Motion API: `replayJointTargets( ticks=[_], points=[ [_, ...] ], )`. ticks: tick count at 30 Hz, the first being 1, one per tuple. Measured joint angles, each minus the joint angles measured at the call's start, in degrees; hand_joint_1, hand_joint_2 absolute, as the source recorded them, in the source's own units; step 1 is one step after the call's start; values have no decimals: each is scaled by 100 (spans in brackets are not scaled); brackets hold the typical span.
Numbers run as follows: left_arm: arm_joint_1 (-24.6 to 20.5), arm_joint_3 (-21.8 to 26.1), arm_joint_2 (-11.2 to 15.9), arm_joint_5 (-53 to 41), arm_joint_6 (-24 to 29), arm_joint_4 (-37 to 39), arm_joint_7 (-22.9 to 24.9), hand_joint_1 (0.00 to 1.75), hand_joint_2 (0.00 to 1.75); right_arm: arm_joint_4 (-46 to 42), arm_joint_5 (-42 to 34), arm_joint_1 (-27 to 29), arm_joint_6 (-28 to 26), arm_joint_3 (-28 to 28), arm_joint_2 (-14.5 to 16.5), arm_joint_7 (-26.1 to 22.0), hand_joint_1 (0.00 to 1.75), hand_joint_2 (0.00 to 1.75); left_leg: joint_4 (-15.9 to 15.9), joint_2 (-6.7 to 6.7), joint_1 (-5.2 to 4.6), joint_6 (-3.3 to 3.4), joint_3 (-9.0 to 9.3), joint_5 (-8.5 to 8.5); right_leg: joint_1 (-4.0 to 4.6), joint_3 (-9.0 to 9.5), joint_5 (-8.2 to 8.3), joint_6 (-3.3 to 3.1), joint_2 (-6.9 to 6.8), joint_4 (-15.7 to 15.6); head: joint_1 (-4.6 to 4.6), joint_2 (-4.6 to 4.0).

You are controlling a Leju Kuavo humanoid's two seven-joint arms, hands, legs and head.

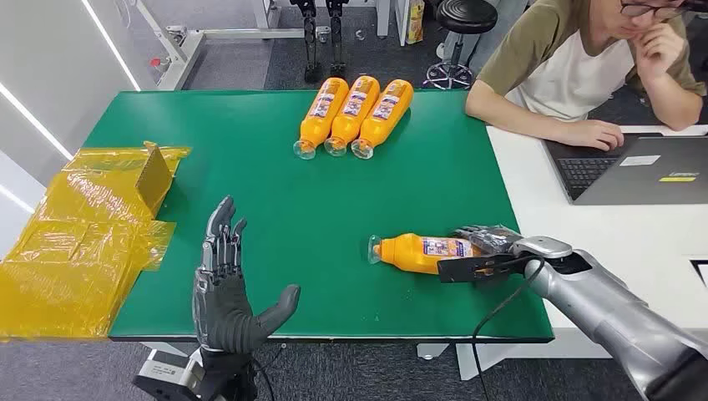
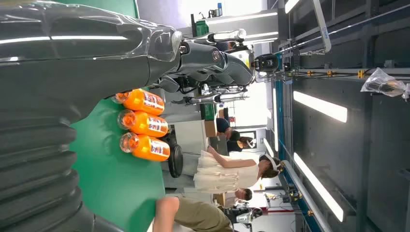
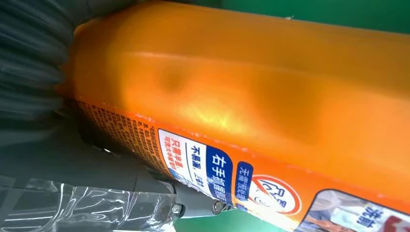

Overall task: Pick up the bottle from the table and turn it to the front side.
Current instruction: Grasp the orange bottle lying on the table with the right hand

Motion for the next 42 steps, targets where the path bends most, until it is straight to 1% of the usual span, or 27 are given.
replayJointTargets(
  ticks=[2,6,9,11,13,15,19,20,21,22,24,27,29,32,34,37,42],
  points=[
    [1,0,0,-1,-5,-3,5,0,175,9,35,16,-105,-11,-1,-17,175,175,0,0,0,0,1,0,0,1,0,0,0,0,0,0],
    [19,2,2,-16,-44,-40,33,0,175,-2,319,148,-643,-141,-1,-96,175,175,1,0,0,1,0,0,-1,3,2,1,-1,0,-1,0],
    [60,15,7,-28,-36,-78,18,0,175,-130,604,368,-1337,-378,67,-144,175,175,1,-1,0,0,-4,0,0,2,2,1,-3,2,0,0],
    [85,46,9,-38,-5,-114,-7,0,175,-270,794,589,-1916,-663,209,-158,175,175,0,-1,2,0,-3,0,1,1,2,0,-2,3,0,0],
    [108,79,8,-48,29,-145,-25,0,175,-463,907,864,-2489,-1017,416,-197,175,175,-2,-1,4,-1,-2,0,3,0,0,-2,-2,4,-1,0],
    [131,93,4,-44,49,-158,-43,0,175,-749,910,1223,-3143,-1430,698,-328,175,175,-5,-5,7,-1,-2,0,5,-2,-5,-5,-4,5,-1,0],
    [137,96,-10,127,-48,-159,-55,0,175,-1510,1049,2061,-4951,-2261,1405,-683,175,175,-13,-14,8,-7,-3,-4,10,-6,-22,-11,-11,7,-2,0],
    [132,96,-25,182,-93,-152,-54,0,175,-1680,1059,2242,-5327,-2413,1572,-766,175,175,-14,-16,8,-8,-2,-5,10,-6,-25,-12,-12,7,-2,0],
    [125,96,-44,237,-142,-139,-47,0,175,-1837,1018,2417,-5610,-2544,1731,-858,175,175,-15,-16,8,-11,-2,-6,10,-6,-28,-12,-13,7,-1,0],
    [120,96,-66,298,-185,-123,-38,0,175,-1979,920,2588,-5779,-2654,1874,-961,175,175,-16,-16,8,-14,-2,-9,10,-6,-30,-13,-13,7,-1,0],
    [113,96,-97,476,-265,-84,-23,0,175,-2260,639,2961,-5905,-2864,2168,-1256,175,175,-16,-16,8,-20,-2,-14,9,-6,-33,-14,-13,7,-1,0],
    [116,96,-110,757,-333,-37,-18,0,175,-2671,120,3556,-5916,-3133,2592,-1706,175,175,-16,-16,7,-21,-4,-17,7,-7,-36,-10,-12,6,0,0],
    [105,96,-110,935,-440,-8,20,0,175,-2892,-95,3883,-5915,-3204,2838,-1783,175,175,-16,-13,6,-24,-3,-20,6,-8,-37,-9,-9,6,-1,0],
    [65,96,-109,1280,-793,51,125,0,175,-3129,-138,4200,-5889,-3203,3097,-1624,175,175,-16,-11,6,-25,-2,-21,6,-9,-37,-10,-7,6,-1,0],
    [42,96,-109,1443,-1035,86,164,0,175,-3229,-88,4306,-5844,-3176,3193,-1480,175,175,-16,-10,6,-25,-2,-21,6,-9,-37,-10,-7,6,0,0],
    [1,96,-107,1548,-1243,137,184,0,175,-3384,126,4418,-5687,-3116,3259,-1317,175,175,-16,-10,6,-25,-1,-20,6,-8,-36,-10,-7,6,0,0],
    [-82,96,-101,1599,-1443,251,186,0,175,-3704,659,4566,-5190,-2975,3276,-1154,175,175,-16,-10,6,-25,-1,-20,6,-8,-36,-10,-8,6,-1,0]
  ],
)
